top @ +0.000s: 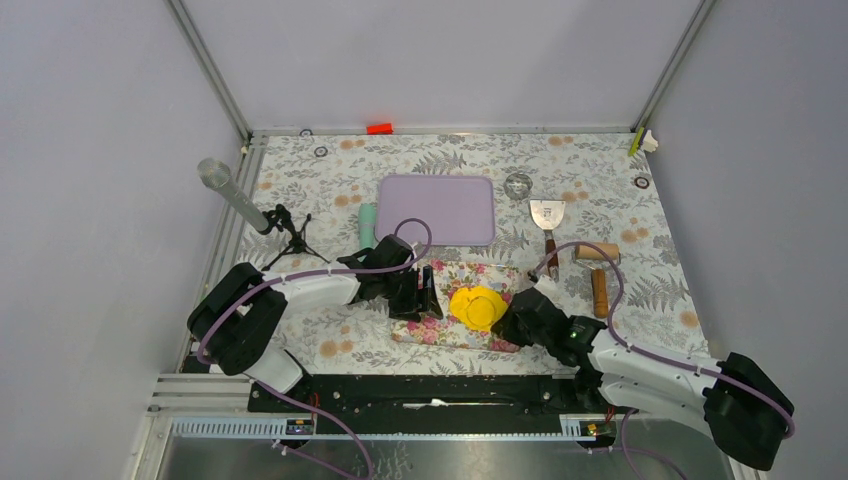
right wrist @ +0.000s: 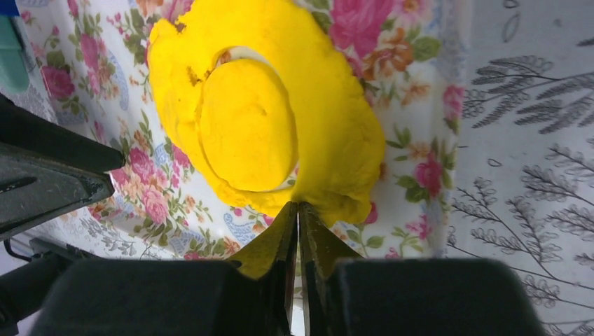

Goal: Roll out the dumpling wrappers from the dough
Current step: Remove the dumpling wrapper from the work surface.

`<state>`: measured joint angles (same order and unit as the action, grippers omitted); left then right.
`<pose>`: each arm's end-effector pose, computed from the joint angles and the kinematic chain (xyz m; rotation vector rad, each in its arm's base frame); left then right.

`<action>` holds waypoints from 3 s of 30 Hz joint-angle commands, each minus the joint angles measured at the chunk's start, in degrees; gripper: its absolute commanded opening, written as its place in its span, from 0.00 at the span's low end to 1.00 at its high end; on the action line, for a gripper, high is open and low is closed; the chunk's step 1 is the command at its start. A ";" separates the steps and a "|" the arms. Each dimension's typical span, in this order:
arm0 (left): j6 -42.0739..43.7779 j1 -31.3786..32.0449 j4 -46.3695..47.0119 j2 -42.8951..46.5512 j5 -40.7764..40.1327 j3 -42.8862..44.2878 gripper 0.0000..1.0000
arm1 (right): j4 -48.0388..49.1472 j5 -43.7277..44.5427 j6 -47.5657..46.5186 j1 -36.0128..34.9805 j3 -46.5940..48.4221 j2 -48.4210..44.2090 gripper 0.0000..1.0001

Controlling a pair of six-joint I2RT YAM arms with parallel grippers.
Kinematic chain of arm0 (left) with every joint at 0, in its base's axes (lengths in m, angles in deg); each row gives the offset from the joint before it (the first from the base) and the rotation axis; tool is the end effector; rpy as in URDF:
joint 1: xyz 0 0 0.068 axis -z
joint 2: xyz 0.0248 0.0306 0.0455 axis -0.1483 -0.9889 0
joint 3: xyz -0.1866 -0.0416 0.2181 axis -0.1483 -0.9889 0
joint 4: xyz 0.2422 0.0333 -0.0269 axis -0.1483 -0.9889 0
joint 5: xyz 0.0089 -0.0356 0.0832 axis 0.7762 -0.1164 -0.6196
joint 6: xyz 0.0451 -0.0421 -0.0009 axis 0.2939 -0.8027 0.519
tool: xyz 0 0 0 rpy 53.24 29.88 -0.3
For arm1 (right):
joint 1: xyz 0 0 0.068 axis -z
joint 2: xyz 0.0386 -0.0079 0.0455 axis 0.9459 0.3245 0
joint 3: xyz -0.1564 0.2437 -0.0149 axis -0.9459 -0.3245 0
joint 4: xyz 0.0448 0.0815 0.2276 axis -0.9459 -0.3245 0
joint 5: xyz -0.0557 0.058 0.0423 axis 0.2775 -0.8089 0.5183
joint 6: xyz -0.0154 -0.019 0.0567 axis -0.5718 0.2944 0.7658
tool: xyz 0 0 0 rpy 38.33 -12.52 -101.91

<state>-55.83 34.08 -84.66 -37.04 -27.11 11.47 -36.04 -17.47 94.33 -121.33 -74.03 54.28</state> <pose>0.1874 -0.1955 0.1694 0.0926 2.8512 -0.9462 0.1005 0.1097 0.1591 0.2977 2.4300 0.7626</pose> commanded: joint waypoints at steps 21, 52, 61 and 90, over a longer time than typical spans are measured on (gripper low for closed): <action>5.64 -0.16 -8.17 -6.09 -5.12 -2.87 0.66 | -8.49 18.20 5.42 0.71 2.07 1.21 0.09; 4.49 0.75 -6.99 -6.55 -5.05 -5.12 0.65 | -0.27 -3.32 -1.89 7.64 4.36 0.64 0.13; 4.50 0.76 -7.13 -6.68 -4.92 -4.95 0.65 | 1.69 -2.65 -1.91 7.69 3.50 3.85 0.13; 5.46 3.01 -8.35 -6.61 -5.64 -4.59 0.66 | -5.71 9.24 -1.98 9.08 6.46 8.21 0.13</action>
<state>-55.32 35.22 -81.56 -39.03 -22.04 10.93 -38.08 -16.05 93.34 -113.78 -69.22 60.77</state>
